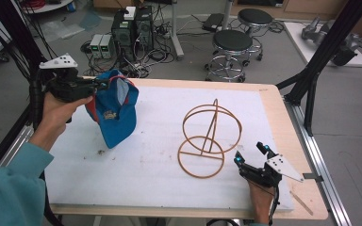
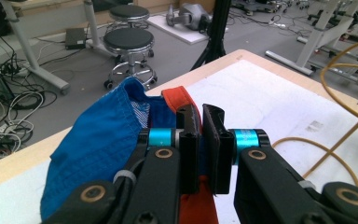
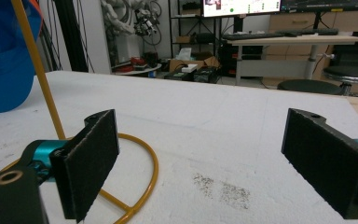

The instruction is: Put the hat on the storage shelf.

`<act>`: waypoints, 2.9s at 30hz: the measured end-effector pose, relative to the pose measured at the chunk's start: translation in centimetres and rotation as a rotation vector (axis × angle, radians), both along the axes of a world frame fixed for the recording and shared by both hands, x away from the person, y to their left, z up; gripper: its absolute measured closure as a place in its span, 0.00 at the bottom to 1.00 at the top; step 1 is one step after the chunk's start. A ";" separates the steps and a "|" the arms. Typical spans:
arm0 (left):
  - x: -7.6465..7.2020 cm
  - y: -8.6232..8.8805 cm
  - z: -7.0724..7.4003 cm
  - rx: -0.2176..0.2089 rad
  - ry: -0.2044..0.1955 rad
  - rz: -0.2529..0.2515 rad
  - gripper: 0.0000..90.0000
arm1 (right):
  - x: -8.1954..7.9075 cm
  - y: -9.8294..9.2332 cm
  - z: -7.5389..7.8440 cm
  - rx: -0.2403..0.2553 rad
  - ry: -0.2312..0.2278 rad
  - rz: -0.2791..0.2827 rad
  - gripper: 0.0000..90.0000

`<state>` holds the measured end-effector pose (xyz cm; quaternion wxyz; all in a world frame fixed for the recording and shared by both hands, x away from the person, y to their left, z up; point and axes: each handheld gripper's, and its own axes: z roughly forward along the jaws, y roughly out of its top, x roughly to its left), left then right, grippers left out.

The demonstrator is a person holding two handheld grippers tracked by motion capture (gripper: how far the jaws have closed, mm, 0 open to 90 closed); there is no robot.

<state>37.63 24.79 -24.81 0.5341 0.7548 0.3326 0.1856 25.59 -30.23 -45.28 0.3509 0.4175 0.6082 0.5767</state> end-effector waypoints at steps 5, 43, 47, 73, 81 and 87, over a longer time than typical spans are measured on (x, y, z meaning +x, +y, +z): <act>-1.3 -1.0 -0.6 0.000 0.004 -0.025 0.94 | 0.0 0.0 0.0 0.004 0.002 0.001 0.11; -6.6 -10.4 -7.9 -0.008 0.128 -0.303 0.86 | 0.0 0.0 0.0 0.002 -0.004 0.003 0.11; -6.5 -10.3 -8.2 -0.004 0.134 -0.309 0.82 | 0.0 0.0 0.0 0.001 -0.006 0.003 0.11; -5.0 -8.4 -11.2 0.142 0.111 -0.311 0.13 | -0.1 0.0 0.0 0.004 -0.004 0.004 0.11; -4.5 -7.4 -13.7 0.189 0.170 -0.331 0.13 | -0.1 0.0 0.0 0.004 -0.004 0.003 0.11; -4.7 -7.8 -14.4 0.224 0.192 -0.381 0.13 | -0.1 0.0 0.0 0.005 -0.005 0.003 0.11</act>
